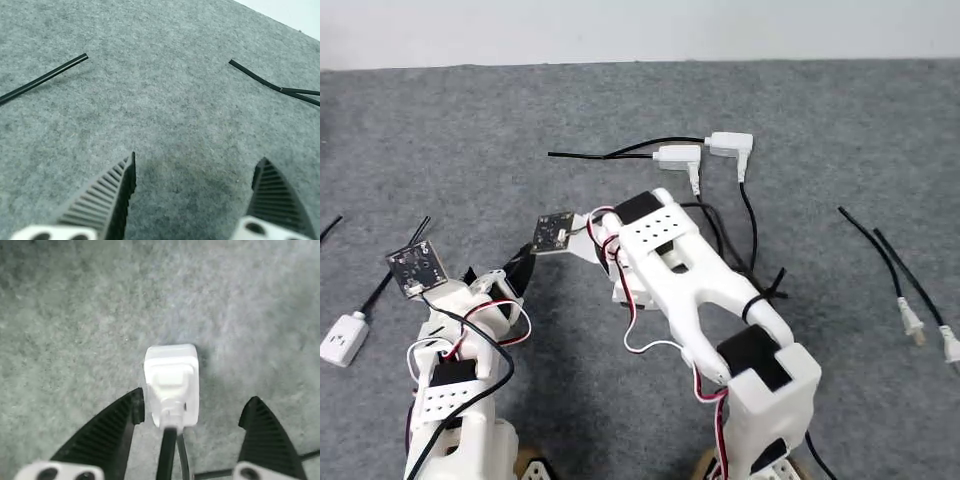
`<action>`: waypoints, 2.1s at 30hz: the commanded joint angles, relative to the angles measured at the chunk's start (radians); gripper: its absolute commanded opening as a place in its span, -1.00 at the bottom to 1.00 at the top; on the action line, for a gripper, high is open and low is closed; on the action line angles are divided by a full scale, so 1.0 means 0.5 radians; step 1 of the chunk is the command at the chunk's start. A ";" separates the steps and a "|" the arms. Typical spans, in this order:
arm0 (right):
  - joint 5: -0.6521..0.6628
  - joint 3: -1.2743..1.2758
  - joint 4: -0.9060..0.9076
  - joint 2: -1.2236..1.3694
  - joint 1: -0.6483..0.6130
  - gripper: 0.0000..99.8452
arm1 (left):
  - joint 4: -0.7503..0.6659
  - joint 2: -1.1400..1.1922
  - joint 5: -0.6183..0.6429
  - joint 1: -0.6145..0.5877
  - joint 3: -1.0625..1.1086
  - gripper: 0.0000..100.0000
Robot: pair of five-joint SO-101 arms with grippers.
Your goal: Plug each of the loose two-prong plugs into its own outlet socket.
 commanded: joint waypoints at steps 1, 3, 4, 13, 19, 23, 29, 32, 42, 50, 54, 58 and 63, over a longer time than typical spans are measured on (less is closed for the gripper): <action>0.025 -0.006 -0.103 0.063 0.008 -0.42 | -0.028 -0.018 0.003 0.018 -0.014 -0.29; 0.025 -0.009 -0.143 0.137 0.008 -0.42 | -0.028 -0.018 0.003 0.018 -0.014 -0.29; 0.025 -0.009 -0.167 0.167 0.008 -0.42 | -0.028 -0.018 0.003 0.018 -0.014 -0.29; 0.184 -0.049 -0.278 0.290 0.048 -0.94 | -0.028 -0.018 0.003 0.018 -0.014 -0.29; 0.239 -0.414 0.176 0.201 0.094 -0.99 | -0.028 -0.018 0.003 0.018 -0.014 -0.29; 0.255 -0.592 0.425 -0.032 0.137 -0.98 | -0.028 -0.018 0.003 0.018 -0.014 -0.29; 0.255 -0.694 0.361 -0.370 0.361 -0.98 | -0.028 -0.018 0.003 0.018 -0.014 -0.29; 0.255 -0.694 0.109 -0.431 0.529 -0.98 | -0.028 -0.018 0.003 0.018 -0.014 -0.29; 0.715 -0.694 -0.852 -0.213 0.971 -0.98 | -0.028 -0.018 0.003 0.018 -0.014 -0.29; 0.712 -0.703 -1.594 0.262 1.097 -0.98 | -0.028 -0.018 0.003 0.018 -0.014 -0.29; 0.709 -0.703 -1.717 0.391 1.079 -0.98 | -0.028 -0.018 0.003 0.018 -0.014 -0.29; 0.583 -0.703 -1.567 0.391 1.048 -0.80 | -0.028 -0.018 0.003 0.018 -0.014 -0.29; 0.414 -0.703 -1.376 0.302 1.023 -0.39 | -0.028 -0.018 0.003 0.018 -0.014 -0.29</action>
